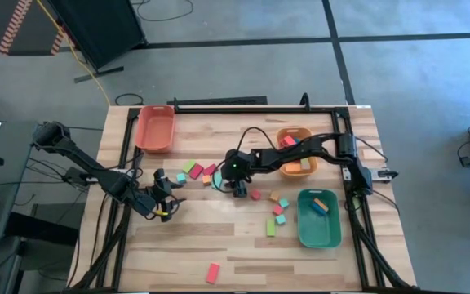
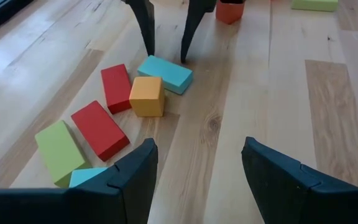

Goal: Sort blocks by size
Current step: Put the small rectangular blue block into the green bin

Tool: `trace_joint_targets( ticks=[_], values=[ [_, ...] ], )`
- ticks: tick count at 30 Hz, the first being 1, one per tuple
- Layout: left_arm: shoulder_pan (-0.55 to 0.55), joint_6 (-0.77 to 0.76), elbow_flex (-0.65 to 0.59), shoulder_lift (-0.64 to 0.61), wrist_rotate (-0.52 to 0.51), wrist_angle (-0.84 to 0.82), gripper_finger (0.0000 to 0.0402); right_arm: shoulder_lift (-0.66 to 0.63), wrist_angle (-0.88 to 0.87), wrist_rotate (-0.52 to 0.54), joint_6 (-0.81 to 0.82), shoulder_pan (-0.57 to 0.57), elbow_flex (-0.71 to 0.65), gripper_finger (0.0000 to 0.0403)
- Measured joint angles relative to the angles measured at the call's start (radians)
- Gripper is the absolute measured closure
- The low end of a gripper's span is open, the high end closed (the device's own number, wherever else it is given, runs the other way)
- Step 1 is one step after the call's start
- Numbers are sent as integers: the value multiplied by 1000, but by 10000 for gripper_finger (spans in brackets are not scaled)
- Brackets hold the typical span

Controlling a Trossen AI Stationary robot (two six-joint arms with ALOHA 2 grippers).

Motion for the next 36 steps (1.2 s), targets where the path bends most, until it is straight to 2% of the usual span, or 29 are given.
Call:
trace_joint_targets(
  ticks=[7, 12, 21, 33, 36],
  values=[
    [0, 0, 0, 0, 0, 0, 178, -2, -50, 139, -112, 45, 61, 191],
    [0, 7, 0, 0, 0, 0, 178, -2, -46, 149, -183, 60, 91, 191],
    [0, 6, 0, 0, 0, 0, 178, -1, -50, 20, -171, 23, 102, 191],
    [0, 4, 0, 0, -1, 2, 178, 4, -58, -135, -18, -2, 102, 191],
    [0, 5, 0, 0, -1, 2, 178, 31, -40, -142, 10, 0, 103, 191]
  ],
)
